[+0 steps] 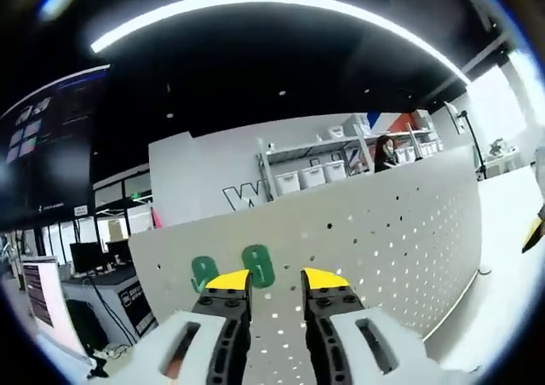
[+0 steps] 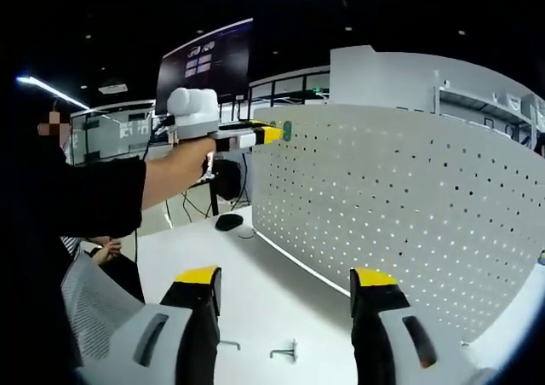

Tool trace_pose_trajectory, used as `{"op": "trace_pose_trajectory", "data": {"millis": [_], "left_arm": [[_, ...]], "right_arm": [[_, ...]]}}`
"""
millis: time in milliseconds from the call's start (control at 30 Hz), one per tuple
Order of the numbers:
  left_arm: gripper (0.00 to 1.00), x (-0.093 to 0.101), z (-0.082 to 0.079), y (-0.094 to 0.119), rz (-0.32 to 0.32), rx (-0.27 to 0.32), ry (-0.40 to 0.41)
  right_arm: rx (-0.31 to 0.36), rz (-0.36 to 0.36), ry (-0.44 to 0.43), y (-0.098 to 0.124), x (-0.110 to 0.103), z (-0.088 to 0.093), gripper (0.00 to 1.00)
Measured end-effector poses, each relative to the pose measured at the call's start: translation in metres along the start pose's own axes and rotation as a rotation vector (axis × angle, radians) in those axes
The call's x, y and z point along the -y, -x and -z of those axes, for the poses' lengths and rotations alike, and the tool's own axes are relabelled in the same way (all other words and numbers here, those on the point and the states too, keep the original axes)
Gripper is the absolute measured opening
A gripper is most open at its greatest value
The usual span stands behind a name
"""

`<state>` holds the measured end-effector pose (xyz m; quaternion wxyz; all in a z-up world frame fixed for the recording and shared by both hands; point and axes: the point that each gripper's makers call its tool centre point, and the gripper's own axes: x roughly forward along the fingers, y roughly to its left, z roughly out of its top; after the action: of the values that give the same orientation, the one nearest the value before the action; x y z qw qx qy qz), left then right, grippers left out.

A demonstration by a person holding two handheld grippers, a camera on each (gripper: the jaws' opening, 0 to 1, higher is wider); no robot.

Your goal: Insert the hook assembly into the mounting plate slot until the hook locks in place.

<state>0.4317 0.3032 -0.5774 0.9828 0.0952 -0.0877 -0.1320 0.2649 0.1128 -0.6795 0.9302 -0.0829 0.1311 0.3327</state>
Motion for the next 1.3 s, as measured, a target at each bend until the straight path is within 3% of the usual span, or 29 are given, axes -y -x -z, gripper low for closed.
{"op": "trace_pose_trajectory", "data": {"millis": [300, 500, 967, 1300], "left_arm": [[0.29, 0.005, -0.01, 0.035, 0.02, 0.019, 0.049], [0.3, 0.014, -0.003, 0.055, 0.047, -0.007, 0.112], [0.3, 0.036, 0.004, 0.106, 0.109, -0.029, 0.121], [0.3, 0.06, 0.01, 0.137, 0.177, -0.055, 0.135]], "right_arm": [[0.001, 0.004, 0.005, 0.001, 0.002, 0.0, 0.58], [-0.009, -0.003, 0.004, -0.002, -0.001, 0.006, 0.58], [-0.042, -0.022, 0.004, -0.014, -0.003, 0.021, 0.57], [-0.086, -0.035, -0.011, -0.023, -0.004, 0.041, 0.56]]}}
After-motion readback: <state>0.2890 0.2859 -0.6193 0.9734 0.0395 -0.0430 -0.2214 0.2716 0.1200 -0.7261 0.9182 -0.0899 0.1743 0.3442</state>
